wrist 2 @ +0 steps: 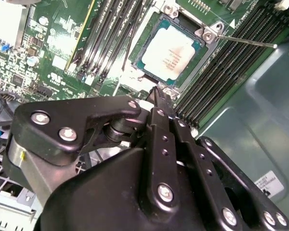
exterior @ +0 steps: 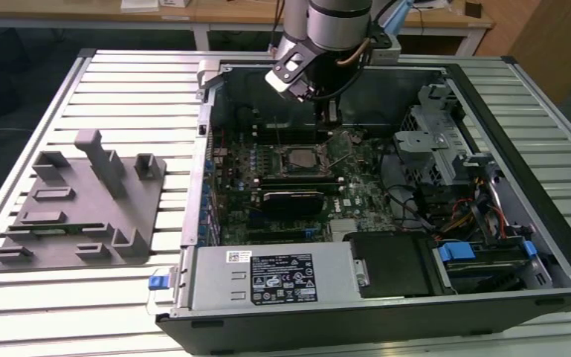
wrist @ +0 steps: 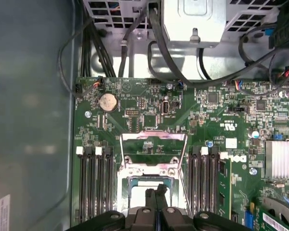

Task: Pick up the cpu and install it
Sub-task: 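Close the cpu cover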

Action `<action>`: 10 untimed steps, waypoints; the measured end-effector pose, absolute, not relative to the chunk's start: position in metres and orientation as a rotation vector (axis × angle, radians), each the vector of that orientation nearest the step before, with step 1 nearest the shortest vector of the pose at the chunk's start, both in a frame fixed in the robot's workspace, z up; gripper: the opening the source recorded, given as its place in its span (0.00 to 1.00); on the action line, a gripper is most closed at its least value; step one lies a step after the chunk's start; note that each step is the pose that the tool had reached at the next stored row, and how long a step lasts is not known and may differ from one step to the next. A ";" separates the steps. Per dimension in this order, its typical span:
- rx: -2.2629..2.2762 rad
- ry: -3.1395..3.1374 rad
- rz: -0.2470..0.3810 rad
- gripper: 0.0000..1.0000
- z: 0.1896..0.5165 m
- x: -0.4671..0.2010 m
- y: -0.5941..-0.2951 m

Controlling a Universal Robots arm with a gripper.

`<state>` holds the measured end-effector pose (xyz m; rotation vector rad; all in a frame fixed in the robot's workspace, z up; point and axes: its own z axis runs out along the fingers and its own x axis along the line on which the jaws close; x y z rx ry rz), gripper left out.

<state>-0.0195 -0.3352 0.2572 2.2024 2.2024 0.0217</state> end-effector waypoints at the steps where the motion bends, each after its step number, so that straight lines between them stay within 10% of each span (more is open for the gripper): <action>1: 2.203 2.202 0.022 0.11 0.259 -0.019 -0.335; 10: 2.203 2.203 0.022 0.11 0.269 -0.012 -0.335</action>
